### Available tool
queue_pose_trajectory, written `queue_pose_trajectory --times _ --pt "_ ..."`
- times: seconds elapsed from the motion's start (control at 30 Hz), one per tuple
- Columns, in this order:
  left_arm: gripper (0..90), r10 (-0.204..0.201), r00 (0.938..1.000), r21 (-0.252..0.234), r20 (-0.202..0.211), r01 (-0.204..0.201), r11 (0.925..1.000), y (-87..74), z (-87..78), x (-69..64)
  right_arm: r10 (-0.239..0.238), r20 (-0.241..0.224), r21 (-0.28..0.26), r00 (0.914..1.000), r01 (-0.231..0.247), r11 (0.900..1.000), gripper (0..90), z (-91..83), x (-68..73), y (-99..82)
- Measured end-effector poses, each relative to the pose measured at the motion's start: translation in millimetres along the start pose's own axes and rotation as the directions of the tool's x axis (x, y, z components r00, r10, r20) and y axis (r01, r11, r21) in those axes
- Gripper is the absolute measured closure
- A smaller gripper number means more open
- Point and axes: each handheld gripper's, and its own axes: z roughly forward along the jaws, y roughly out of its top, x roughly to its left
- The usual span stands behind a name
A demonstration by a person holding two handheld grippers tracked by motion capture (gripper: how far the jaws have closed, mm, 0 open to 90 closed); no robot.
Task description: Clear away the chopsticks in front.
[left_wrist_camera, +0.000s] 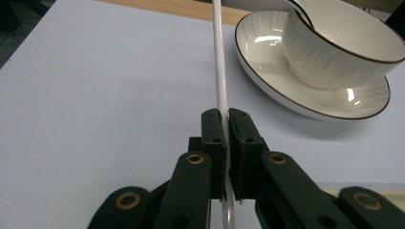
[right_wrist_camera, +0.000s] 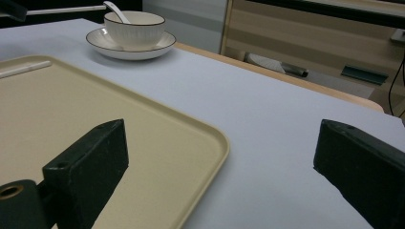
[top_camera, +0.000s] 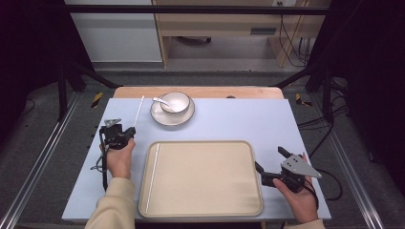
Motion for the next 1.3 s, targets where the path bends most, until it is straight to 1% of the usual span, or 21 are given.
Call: queue_pose_trajectory --times 0.03,0.1,0.23,0.27,0.3,0.33,0.37,0.4,0.43,0.57,0.63,0.73,0.8,0.83,0.9,0.93,0.97,1.0,1.13,1.2,1.3 --pt "85.3 -0.007 1.0 -0.004 0.005 0.007 1.0 -2.5 -2.9 0.7 0.001 0.0 0.0 1.0 -0.001 1.0 4.7 -0.4 0.1 0.1" --pt "85.3 -0.038 0.9988 -0.024 0.031 0.038 0.999 -7.7 -11.0 1.9 0.002 0.001 -0.001 1.0 -0.002 1.0 4.6 -0.7 -0.1 0.0" --pt "85.3 -0.046 0.9981 -0.04 0.041 0.048 0.998 -16.0 -24.6 2.2 0.014 -0.005 -0.004 0.9999 -0.014 0.9999 4.7 -0.6 -0.9 -0.7" --pt "85.3 -0.046 0.9981 -0.04 0.041 0.048 0.998 -16.0 -24.6 2.2 0.038 -0.014 -0.011 0.9992 -0.038 0.9992 4.6 -1.2 -1.5 -1.2" --pt "85.3 -0.032 0.9987 -0.051 0.041 0.034 0.9982 -18.8 -30.0 -0.2 0.068 -0.017 -0.025 0.9976 -0.068 0.9974 4.7 -2.5 -2.7 -1.9" --pt "85.3 -0.01 0.9996 -0.057 0.027 0.011 0.9983 -20.0 -32.0 -2.3 0.064 -0.012 -0.026 0.9979 -0.064 0.9976 4.7 -2.7 -3.6 -2.4" --pt "85.3 -0.011 0.9993 -0.061 0.036 0.014 0.9981 -21.9 -33.6 -3.7 0.053 0.002 -0.017 0.9986 -0.053 0.9985 4.7 -3.2 -4.6 -3.0" --pt "85.3 -0.031 0.9979 -0.065 0.056 0.035 0.9973 -23.7 -34.3 -4.1 0.043 0.014 -0.012 0.999 -0.043 0.999 4.7 -3.1 -6.3 -3.9" --pt "85.3 -0.046 0.9964 -0.065 0.071 0.051 0.9966 -27.0 -35.4 -5.6 0.049 0.018 -0.01 0.9986 -0.048 0.9988 4.7 -3.1 -7.2 -4.3" --pt "85.3 -0.058 0.9948 -0.07 0.084 0.064 0.9955 -38.9 -42.1 -12.2 0.053 0.018 -0.013 0.9984 -0.052 0.9985 4.7 -4.6 -8.5 -4.4" --pt "85.3 -0.057 0.9948 -0.08 0.085 0.064 0.9948 -45.6 -49.2 -15.6 0.042 0.017 -0.011 0.999 -0.041 0.9991 4.8 -4.2 -7.7 -4.2" --pt "85.3 -0.042 0.9958 -0.077 0.081 0.048 0.9959 -55.0 -61.7 -21.5 0.022 0.014 -0.008 0.9997 -0.022 0.9997 4.7 -5.6 -4.3 -3.5" --pt "85.3 -0.042 0.9967 -0.09 0.07 0.048 0.9948 -61.0 -71.5 -23.4 0.016 0.015 -0.009 0.9998 -0.016 0.9998 4.8 -6.5 -2.6 -2.6" --pt "85.3 -0.042 0.9967 -0.09 0.07 0.048 0.9948 -61.0 -71.5 -23.4 0.016 0.015 -0.009 0.9998 -0.016 0.9998 4.8 -6.5 -2.6 -2.6" --pt "85.3 -0.05 0.9964 -0.099 0.069 0.056 0.9935 -68.6 -82.1 -26.3 0.014 0.016 -0.011 0.9998 -0.013 0.9999 4.8 -6.2 -1.2 -1.4" --pt "85.3 -0.043 0.997 -0.105 0.064 0.05 0.9932 -72.4 -87.8 -29.7 0.016 0.016 -0.012 0.9997 -0.016 0.9998 4.8 -6.2 -0.6 -1.4" --pt "85.3 -0.043 0.997 -0.105 0.064 0.05 0.9932 -72.4 -87.8 -29.7 0.016 0.016 -0.012 0.9997 -0.016 0.9998 4.8 -6.2 -0.6 -1.4" --pt "85.3 -0.029 0.9982 -0.113 0.053 0.034 0.993 -76.3 -95.0 -35.0 0.013 0.013 -0.008 0.9998 -0.013 0.9999 4.8 -5.7 0.0 -1.9" --pt "85.3 -0.016 0.9976 -0.108 0.068 0.023 0.9939 -82.1 -103.3 -44.2 0.016 0.011 -0.004 0.9998 -0.016 0.9999 4.9 -5.0 -0.5 -2.2" --pt "85.3 0.001 0.9976 -0.102 0.07 0.006 0.9948 -84.1 -105.3 -49.1 0.015 0.011 -0.004 0.9998 -0.015 0.9999 4.9 -5.0 -0.6 -1.9" --pt "85.3 -0.008 0.9972 -0.118 0.074 0.017 0.9928 -87.7 -110.4 -55.1 0.011 0.011 -0.005 0.9999 -0.011 0.9999 4.9 -4.9 -0.4 -1.6"
